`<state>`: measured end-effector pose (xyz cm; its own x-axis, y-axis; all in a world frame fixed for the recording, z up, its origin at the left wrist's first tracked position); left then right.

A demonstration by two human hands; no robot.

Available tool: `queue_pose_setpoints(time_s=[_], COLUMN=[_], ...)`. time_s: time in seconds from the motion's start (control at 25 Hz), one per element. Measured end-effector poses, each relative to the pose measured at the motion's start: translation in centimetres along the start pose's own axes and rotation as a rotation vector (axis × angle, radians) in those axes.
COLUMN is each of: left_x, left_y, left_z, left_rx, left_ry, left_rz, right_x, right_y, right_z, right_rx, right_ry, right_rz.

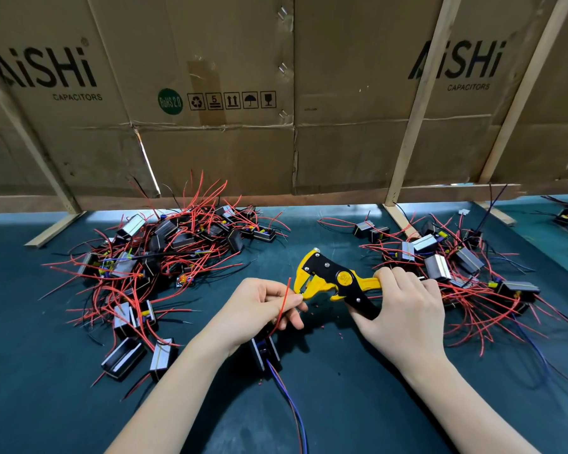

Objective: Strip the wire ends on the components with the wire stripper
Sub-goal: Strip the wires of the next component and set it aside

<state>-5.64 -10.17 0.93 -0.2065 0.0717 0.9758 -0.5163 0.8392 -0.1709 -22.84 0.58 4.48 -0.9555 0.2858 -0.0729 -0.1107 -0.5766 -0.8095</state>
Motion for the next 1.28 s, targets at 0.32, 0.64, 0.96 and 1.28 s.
queue_pose_setpoints(time_s=[0.32, 0.64, 0.96, 1.28], left_x=[-0.45, -0.15, -0.21, -0.13], left_y=[0.07, 0.2, 0.09, 0.15], left_z=[-0.08, -0.23, -0.27, -0.3], left_rx=[-0.046, -0.064, -0.079, -0.084], left_ry=[-0.059, -0.045, -0.044, -0.049], left_rz=[0.007, 0.0, 0.017, 0.024], right_x=[0.03, -0.32, -0.26, -0.43], right_y=[-0.09, -0.11, 0.1, -0.01], right_z=[0.06, -0.09, -0.08, -0.04], right_rx=[-0.009, 0.005, -0.007, -0.023], right_ry=[0.002, -0.025, -0.03, -0.043], right_rz=[-0.016, -0.03, -0.016, 0.001])
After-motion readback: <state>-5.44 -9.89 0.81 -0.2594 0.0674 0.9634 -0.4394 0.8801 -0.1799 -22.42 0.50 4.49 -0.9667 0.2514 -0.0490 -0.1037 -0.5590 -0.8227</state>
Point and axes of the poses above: each hand's wrist, its own z-axis towards the middle knuckle, its own y-axis out of the palm, x = y × z, the point moved 9 cm from there along z, towards the middle knuckle, and after that the axes turned 14 degrees about -x, right-handed, at the moved point
